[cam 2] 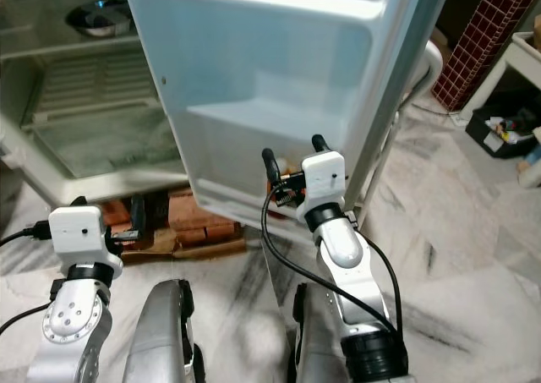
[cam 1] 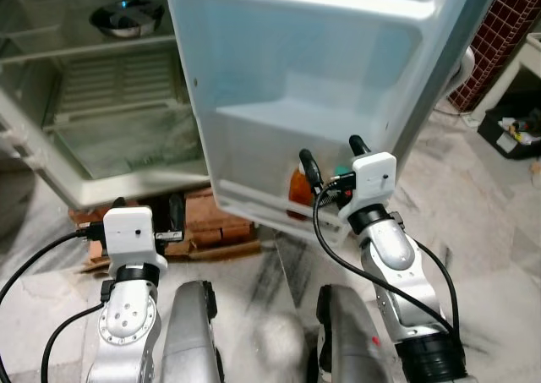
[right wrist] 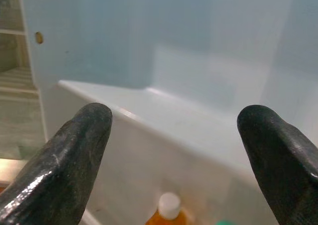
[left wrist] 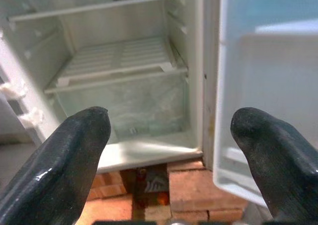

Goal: Restocking fridge

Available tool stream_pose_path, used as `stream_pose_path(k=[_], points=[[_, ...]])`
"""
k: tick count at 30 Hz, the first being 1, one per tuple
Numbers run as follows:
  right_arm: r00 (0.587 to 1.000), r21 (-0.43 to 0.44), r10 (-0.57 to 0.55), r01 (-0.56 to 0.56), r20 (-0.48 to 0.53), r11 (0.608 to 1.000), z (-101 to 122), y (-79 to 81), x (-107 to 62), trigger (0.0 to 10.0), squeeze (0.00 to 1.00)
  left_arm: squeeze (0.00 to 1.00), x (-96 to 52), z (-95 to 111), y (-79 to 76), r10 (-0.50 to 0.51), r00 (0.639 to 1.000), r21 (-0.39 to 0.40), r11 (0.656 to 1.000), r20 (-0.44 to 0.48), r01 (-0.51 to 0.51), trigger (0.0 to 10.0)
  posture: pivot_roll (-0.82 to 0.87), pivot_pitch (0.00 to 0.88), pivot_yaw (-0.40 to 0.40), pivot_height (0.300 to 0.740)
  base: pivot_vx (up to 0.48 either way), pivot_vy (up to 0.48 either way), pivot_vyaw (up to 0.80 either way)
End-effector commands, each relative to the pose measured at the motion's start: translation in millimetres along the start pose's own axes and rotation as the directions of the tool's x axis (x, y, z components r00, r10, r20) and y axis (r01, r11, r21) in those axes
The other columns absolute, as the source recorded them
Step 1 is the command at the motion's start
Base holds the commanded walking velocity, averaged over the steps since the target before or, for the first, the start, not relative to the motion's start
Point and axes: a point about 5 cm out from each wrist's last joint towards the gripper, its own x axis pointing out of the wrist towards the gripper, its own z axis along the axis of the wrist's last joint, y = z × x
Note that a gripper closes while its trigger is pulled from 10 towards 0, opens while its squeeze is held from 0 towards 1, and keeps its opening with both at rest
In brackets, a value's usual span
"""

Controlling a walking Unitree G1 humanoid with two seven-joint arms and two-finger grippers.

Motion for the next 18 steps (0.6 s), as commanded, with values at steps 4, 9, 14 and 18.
stream_pose_path(k=[4, 9, 14, 18], points=[[0.998, 0.011, 0.04, -0.039, -0.041, 0.999, -7.3, 0.8, -8.5, 10.0, 0.0, 0.0, -2.3, -6.3, -1.7, -0.013, 1.0, 0.022, 1.0, -0.025, 0.013, 10.0, 0.04, 0.052, -0.001, 0.661, 0.0, 0.0, 0.0], [0.992, 0.045, 0.052, -0.047, -0.114, 0.998, -20.3, 2.1, -15.0, 10.0, 0.0, 0.0, -2.5, -10.8, -8.2, -0.04, 0.998, 0.029, 0.999, -0.04, 0.041, 10.0, 0.03, 0.049, -0.002, 0.686, 0.0, 0.0, 0.0], [0.99, 0.044, 0.056, -0.051, -0.132, 0.998, -23.3, -0.2, -14.2, 10.0, 0.0, 0.0, 0.5, -10.8, -10.6, -0.057, 0.998, 0.04, 0.998, -0.035, 0.058, 10.0, 0.03, 0.052, -0.007, 0.71, 0.0, 0.0, 0.0], [0.987, 0.063, 0.075, -0.066, -0.142, 0.996, -25.0, 1.5, -14.7, 10.0, 0.0, 0.0, 1.0, -11.5, -10.4, -0.057, 0.998, 0.042, 0.997, -0.038, 0.059, 10.0, 0.03, 0.054, -0.007, 0.725, 0.0, 0.0, 0.0]])
